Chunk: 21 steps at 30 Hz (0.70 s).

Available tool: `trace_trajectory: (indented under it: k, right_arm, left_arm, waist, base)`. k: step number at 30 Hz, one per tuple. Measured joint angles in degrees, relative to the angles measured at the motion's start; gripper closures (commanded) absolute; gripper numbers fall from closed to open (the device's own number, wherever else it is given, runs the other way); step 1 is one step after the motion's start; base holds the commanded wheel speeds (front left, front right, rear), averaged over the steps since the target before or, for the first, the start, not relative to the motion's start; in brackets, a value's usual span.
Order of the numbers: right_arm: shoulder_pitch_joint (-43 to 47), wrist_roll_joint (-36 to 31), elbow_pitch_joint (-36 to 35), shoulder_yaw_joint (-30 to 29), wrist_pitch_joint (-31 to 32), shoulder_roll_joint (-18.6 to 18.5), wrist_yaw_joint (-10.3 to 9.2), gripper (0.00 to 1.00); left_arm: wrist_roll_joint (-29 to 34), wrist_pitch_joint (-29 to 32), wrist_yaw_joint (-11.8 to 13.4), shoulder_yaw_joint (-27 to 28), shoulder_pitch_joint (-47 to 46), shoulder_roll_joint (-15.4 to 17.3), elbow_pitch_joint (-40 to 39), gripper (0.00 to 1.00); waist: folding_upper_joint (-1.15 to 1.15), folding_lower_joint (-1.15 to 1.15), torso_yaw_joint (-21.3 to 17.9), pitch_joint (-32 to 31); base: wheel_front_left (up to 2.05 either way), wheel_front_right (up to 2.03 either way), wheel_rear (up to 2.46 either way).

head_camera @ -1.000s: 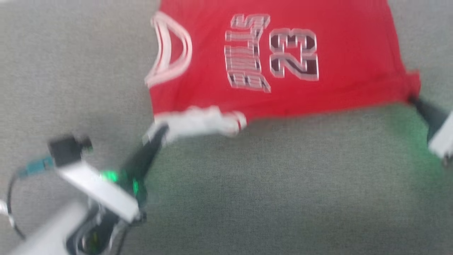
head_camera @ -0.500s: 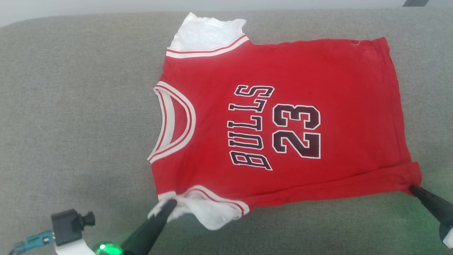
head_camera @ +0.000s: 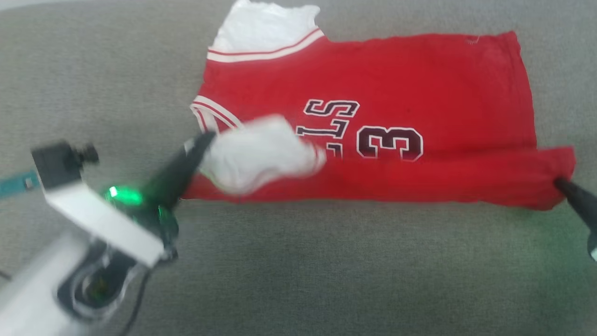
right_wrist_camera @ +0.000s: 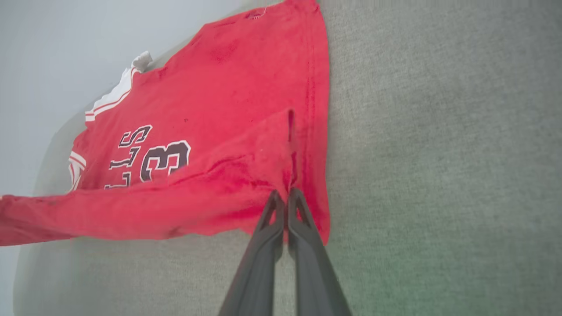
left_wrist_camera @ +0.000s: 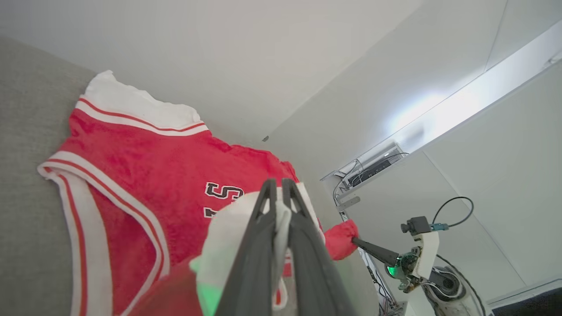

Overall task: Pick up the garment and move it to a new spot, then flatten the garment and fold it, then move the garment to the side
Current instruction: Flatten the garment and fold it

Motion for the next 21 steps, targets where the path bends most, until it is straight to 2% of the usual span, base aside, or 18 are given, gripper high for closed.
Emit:
trace_trajectory:
  k: [5,11,21]
  right_arm:
    - [-5.92,-1.57,3.76,2.21,-1.79,1.04,0.0,1.0]
    - [-10.58,-3.18,7.58,5.88,-4.81,1.21,0.0,1.0]
    - [-13.55,-5.01,11.49,10.7,-10.44,-0.97,0.01,1.0]
  left_arm:
    - [-0.41,1.74,0.0,0.46,-9.1,-2.55,11.05,1.0]
    - [0.18,2.32,0.0,-0.91,-13.46,-4.12,19.89,1.0]
    - [3.79,0.31,-0.03,-6.44,-17.5,-5.0,27.81,1.0]
  waist:
    - [0.0,0.0,-1.26,3.12]
    - [0.0,0.0,-2.49,6.56]
    - [0.0,0.0,-3.16,9.39]
  base:
    - [0.0,0.0,0.0]
    - [0.0,0.0,0.0]
    - [0.0,0.0,0.0]
